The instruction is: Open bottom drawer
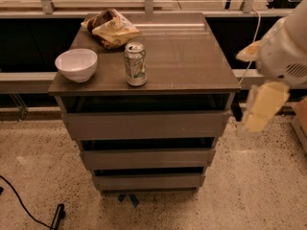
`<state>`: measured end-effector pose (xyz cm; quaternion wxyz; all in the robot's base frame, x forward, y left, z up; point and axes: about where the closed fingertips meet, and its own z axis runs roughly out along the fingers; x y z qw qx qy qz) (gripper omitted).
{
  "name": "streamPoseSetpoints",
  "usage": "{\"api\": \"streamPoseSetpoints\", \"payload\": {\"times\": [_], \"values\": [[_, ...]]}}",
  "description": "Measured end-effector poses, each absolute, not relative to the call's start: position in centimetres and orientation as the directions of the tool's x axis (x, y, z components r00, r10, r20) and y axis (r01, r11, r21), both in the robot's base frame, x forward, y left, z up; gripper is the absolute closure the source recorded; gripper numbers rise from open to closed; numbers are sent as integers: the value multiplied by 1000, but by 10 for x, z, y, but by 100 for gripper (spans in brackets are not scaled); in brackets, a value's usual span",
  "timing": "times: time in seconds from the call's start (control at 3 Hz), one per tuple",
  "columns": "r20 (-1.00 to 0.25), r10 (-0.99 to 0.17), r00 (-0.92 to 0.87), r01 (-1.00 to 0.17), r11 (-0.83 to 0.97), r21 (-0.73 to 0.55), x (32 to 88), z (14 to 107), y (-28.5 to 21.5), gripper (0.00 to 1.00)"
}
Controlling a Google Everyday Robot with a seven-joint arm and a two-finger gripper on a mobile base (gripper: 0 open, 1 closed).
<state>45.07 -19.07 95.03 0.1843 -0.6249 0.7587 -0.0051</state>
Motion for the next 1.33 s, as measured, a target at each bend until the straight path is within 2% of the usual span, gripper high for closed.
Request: {"api": "streamPoseSetpoints", "payload": {"times": [0.33, 0.67, 1.0, 1.33], "values": [[-435, -900, 4, -985, 72, -158, 450, 861, -127, 0], [-477, -875, 77, -986, 3, -166, 449, 827, -100, 0], [-475, -877, 76, -986, 5, -167, 449, 827, -102, 0], [-493, -867, 75, -988, 1, -153, 459, 785, -101, 0]]}}
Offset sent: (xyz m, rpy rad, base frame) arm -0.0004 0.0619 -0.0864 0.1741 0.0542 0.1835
